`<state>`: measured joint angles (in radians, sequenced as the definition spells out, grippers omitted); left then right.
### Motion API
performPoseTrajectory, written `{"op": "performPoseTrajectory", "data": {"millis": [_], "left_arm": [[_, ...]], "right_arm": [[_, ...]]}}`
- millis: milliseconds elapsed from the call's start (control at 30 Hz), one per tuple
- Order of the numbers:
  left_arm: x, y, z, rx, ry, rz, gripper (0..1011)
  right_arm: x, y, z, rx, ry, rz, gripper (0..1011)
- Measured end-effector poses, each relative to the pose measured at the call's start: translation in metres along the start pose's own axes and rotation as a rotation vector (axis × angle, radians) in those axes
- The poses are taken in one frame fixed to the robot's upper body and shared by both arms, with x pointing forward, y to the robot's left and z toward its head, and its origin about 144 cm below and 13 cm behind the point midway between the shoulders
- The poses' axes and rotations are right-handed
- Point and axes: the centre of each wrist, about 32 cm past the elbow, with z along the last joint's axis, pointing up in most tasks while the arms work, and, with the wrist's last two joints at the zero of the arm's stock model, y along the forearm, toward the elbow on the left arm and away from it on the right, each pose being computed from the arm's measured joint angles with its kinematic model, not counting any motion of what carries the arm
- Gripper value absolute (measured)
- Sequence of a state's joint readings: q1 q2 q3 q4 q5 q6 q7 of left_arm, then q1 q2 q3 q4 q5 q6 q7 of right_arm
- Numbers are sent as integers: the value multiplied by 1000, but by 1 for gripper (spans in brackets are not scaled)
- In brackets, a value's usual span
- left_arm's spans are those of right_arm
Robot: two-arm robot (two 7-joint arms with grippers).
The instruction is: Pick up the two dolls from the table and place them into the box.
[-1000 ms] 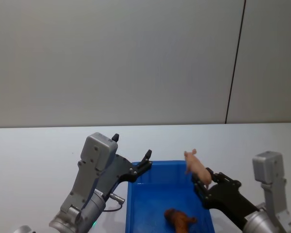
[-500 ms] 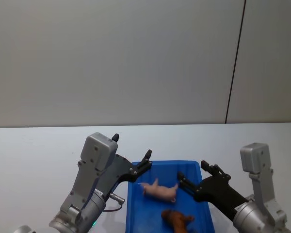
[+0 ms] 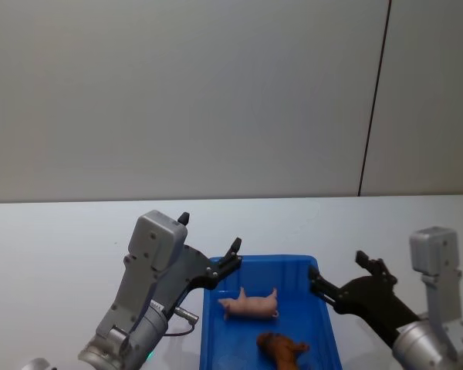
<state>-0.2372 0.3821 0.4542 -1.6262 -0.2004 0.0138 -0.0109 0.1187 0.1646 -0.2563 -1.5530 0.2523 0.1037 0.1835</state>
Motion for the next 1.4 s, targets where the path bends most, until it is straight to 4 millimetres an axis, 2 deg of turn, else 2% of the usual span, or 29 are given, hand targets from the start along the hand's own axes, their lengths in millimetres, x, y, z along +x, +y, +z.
{"op": "performPoseTrajectory", "data": {"millis": [467,867,1400], "left_arm": [[0,0,0,0,0,0,1001],[3,4,1,31,4,17,1001],[18,25,-3,179,65,68,1001]], "right_arm": [[5,-28,-2,17,4,-130,1001],[7,-37,-3,22,5,-165,1001],[7,-41,-3,23,6,-181,1001]]}}
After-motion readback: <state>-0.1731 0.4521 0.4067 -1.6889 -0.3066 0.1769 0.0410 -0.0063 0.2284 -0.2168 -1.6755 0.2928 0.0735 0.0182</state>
